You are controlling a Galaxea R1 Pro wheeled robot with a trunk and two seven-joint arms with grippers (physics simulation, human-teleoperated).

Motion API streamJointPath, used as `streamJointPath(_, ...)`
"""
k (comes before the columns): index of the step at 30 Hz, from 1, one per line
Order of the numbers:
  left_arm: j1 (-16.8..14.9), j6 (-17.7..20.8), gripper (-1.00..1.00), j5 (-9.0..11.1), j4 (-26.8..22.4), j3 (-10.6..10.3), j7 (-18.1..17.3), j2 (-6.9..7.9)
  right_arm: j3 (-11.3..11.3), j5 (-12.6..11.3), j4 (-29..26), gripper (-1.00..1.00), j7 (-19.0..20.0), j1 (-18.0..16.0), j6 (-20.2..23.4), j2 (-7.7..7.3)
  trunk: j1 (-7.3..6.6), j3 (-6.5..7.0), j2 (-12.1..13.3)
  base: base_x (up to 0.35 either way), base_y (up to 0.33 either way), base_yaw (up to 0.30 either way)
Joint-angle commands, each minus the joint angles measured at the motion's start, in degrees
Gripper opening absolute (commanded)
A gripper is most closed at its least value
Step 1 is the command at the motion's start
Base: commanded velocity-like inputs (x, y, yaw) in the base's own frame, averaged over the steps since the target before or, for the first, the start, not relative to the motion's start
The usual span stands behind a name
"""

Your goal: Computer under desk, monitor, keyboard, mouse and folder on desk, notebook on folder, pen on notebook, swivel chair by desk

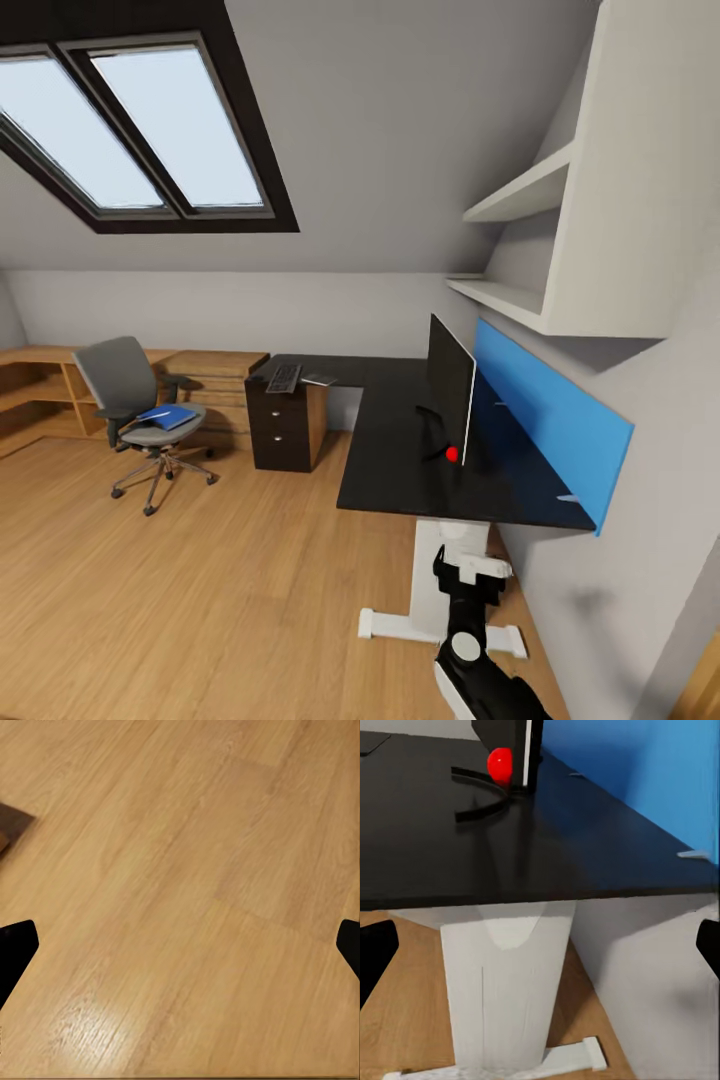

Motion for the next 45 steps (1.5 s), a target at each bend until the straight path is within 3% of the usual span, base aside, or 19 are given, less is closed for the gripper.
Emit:
streamJointPath(1,-0.03,-0.22,1.00,0.58,-0.09,-0.45,0.33,0.07,0.34,-0.58,2.74,1.00,-0.27,-0.08,-1.21,-0.02,-0.22,0.13,0.36,0.000,0.000,0.000)
streamJointPath(8,-0.03,-0.10,1.00,0.56,-0.09,-0.45,0.30,0.04,0.33,-0.76,16.04,1.00,0.01,-0.08,-9.11,-0.02,-1.75,1.38,3.17,0.000,0.000,0.000)
streamJointPath(12,-0.03,-0.10,1.00,0.75,-0.09,-0.45,0.31,0.04,0.23,-0.89,25.89,1.00,2.75,-0.08,-16.27,-0.19,-2.63,2.10,4.77,0.000,0.000,0.000)
streamJointPath(14,-0.03,-0.10,1.00,0.82,-0.09,-0.45,0.31,0.06,0.18,-0.96,28.14,1.00,4.21,-0.08,-17.53,-0.26,-3.07,2.46,5.58,0.000,0.000,0.000)
streamJointPath(20,-0.03,0.69,1.00,1.29,2.30,-0.38,-0.08,-0.18,0.04,-1.45,35.86,1.00,13.80,-0.01,-19.52,-0.41,-4.39,3.54,7.98,0.000,0.000,0.000)
streamJointPath(21,-0.07,1.75,1.00,2.42,5.09,-0.37,-1.61,-1.09,0.06,-2.20,37.66,1.00,17.97,0.00,-19.62,-0.35,-4.61,3.72,8.38,0.000,0.000,0.000)
streamJointPath(24,-0.66,3.10,1.00,4.55,7.89,-0.37,-4.12,-1.60,0.07,-3.10,38.48,1.00,20.66,0.00,-19.62,-0.18,-5.27,4.26,9.59,0.000,0.000,0.000)
streamJointPath(25,-2.42,5.50,1.00,8.55,9.98,-0.37,-7.78,-1.68,0.08,-3.89,38.90,1.00,22.14,0.00,-19.58,-0.07,-5.49,4.43,9.99,0.000,0.000,0.000)
streamJointPath(26,-2.73,5.93,1.00,9.25,10.31,-0.37,-8.35,-1.63,0.05,-4.02,38.95,1.00,22.34,0.00,-19.53,-0.09,-5.71,4.61,10.39,0.000,0.000,0.000)
streamJointPath(31,-3.19,6.28,1.00,10.30,10.82,-0.32,-9.22,-1.56,-0.03,-4.77,39.03,1.00,22.65,0.00,-19.45,-0.16,-6.81,5.51,12.39,0.000,0.000,0.000)
streamJointPath(37,-3.27,3.80,1.00,10.21,10.82,-0.35,-9.27,-1.59,-0.01,-5.25,39.08,1.00,22.82,0.00,-19.44,0.05,-6.81,5.51,12.39,0.000,0.000,0.000)
streamJointPath(38,-3.28,0.86,1.00,10.08,10.87,-0.30,-9.17,-1.63,-0.12,-7.88,39.01,1.00,23.21,0.00,-19.66,-0.03,-6.81,5.51,12.39,0.000,0.000,0.000)
streamJointPath(45,-3.28,0.70,1.00,10.14,10.89,-0.22,-9.10,-1.62,-0.11,-8.43,38.92,1.00,24.47,0.00,-19.68,-0.03,-6.81,5.37,12.39,0.000,0.000,0.000)
